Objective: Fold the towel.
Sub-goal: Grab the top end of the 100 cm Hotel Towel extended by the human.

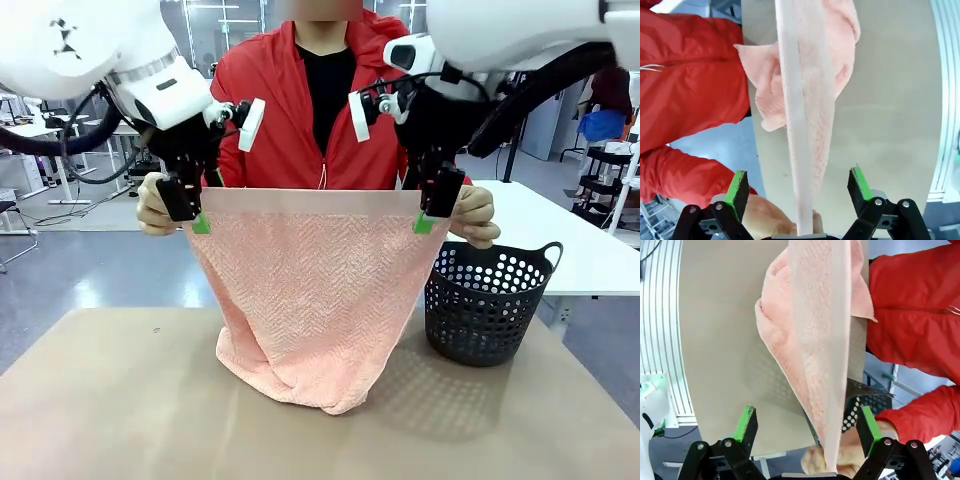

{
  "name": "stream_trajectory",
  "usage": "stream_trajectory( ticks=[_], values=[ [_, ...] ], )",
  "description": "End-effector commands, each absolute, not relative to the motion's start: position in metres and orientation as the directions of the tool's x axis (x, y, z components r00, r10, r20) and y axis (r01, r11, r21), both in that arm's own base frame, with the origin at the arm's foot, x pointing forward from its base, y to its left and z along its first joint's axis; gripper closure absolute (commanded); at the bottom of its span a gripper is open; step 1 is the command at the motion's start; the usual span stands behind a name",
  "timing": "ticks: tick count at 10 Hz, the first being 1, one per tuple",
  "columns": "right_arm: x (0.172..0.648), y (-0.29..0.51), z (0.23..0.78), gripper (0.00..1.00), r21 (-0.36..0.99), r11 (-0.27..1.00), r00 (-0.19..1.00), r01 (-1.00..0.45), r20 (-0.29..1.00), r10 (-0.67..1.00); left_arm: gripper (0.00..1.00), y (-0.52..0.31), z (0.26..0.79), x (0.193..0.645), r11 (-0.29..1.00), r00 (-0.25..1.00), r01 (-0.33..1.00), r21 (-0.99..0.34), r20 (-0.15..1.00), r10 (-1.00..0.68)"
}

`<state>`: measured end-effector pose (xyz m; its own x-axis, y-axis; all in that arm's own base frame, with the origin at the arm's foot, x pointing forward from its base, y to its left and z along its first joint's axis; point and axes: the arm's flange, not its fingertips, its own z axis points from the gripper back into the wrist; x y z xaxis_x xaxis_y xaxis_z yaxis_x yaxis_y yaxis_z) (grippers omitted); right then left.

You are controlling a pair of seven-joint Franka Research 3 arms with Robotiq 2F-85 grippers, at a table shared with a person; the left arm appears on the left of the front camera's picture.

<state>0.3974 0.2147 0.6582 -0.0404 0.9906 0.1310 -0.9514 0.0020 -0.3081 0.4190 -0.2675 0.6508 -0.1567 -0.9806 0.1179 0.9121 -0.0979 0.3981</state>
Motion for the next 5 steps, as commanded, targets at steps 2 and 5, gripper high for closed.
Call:
stream_trajectory(
  ticks=[2,5],
  values=[
    [0.413,0.217,0.638,0.0,-0.245,0.009,-0.029,-0.969,0.154,0.988,0.04,-0.27,0.639,0.43,-0.071,-0.128,0.941,0.331,0.153,-0.98],
    [0.422,0.213,0.632,0.34,-0.244,0.06,0.03,-0.968,0.127,0.991,1.0,-0.27,0.631,0.435,-0.076,-0.129,0.947,0.312,0.154,-0.98]
  ],
)
